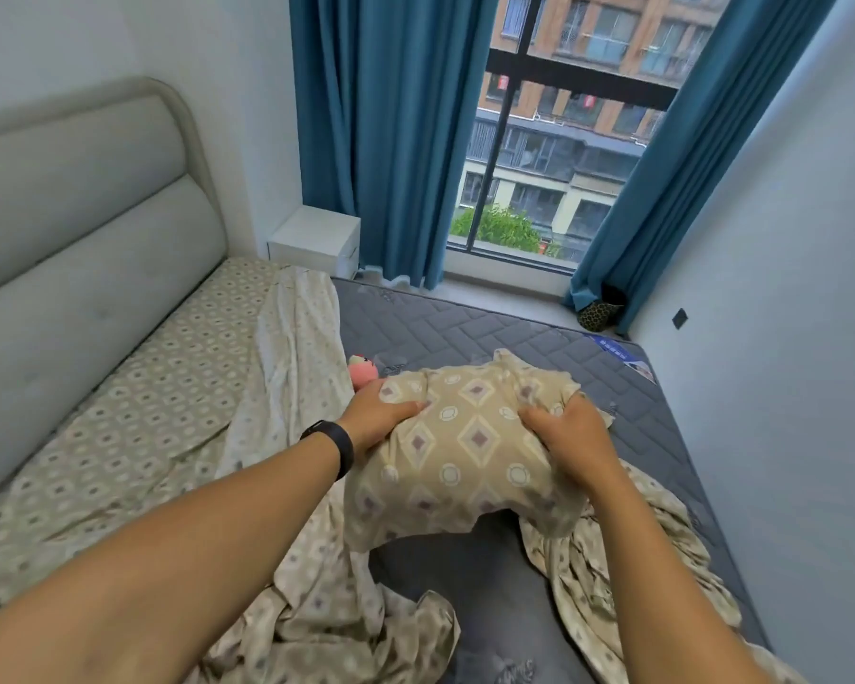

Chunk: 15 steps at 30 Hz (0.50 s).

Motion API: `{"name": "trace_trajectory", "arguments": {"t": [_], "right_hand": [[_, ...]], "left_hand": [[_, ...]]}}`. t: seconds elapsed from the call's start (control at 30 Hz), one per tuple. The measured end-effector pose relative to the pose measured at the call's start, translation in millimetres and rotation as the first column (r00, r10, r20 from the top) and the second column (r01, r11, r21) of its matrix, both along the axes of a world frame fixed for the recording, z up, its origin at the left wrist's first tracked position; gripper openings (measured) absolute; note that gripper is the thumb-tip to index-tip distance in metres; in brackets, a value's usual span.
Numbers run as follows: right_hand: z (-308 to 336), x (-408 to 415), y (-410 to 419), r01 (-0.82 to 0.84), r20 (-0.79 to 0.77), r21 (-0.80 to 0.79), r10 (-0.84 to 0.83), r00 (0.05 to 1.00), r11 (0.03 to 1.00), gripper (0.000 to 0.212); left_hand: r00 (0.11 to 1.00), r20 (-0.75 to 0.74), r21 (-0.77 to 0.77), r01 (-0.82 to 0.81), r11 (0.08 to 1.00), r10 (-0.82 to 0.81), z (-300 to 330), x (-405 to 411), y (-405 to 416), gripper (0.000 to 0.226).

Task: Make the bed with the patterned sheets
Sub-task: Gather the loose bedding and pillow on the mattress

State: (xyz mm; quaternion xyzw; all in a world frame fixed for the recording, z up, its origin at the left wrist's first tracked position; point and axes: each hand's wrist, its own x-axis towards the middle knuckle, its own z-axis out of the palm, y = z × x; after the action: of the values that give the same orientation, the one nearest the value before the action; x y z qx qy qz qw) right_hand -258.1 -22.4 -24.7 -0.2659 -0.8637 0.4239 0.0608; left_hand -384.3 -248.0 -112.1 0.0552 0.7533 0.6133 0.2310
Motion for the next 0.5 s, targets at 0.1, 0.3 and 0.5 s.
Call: {"name": "trace_trajectory", "arguments": {"t": [0.1,0.3,0.5], "right_hand": [[7.2,-27.5,-51.4,-0.041,-0.037,0.039,0.042,0.998,0.998,0.033],[13.2,-100.6,-170.2,-0.211,-0.049,0.042,0.213,0.976,0.977,0.03],[-5.5,-178.9,-308.5,-0.368,-0.061,0.072,0.372,0.926,0.927,0.027]], "left_hand": [[0.996,-0.005,0.018,-0.088,0.996,0.088,15.4,-23.5,-61.9,0.063],[0.961,-0.098,-0.026,-0.261,0.965,0.258,44.3,-78.5,-203.5,0.072],[0.876,-0.144,-0.062,-0.472,0.879,0.46,33.0,-112.3,-344.5,0.087]]}}
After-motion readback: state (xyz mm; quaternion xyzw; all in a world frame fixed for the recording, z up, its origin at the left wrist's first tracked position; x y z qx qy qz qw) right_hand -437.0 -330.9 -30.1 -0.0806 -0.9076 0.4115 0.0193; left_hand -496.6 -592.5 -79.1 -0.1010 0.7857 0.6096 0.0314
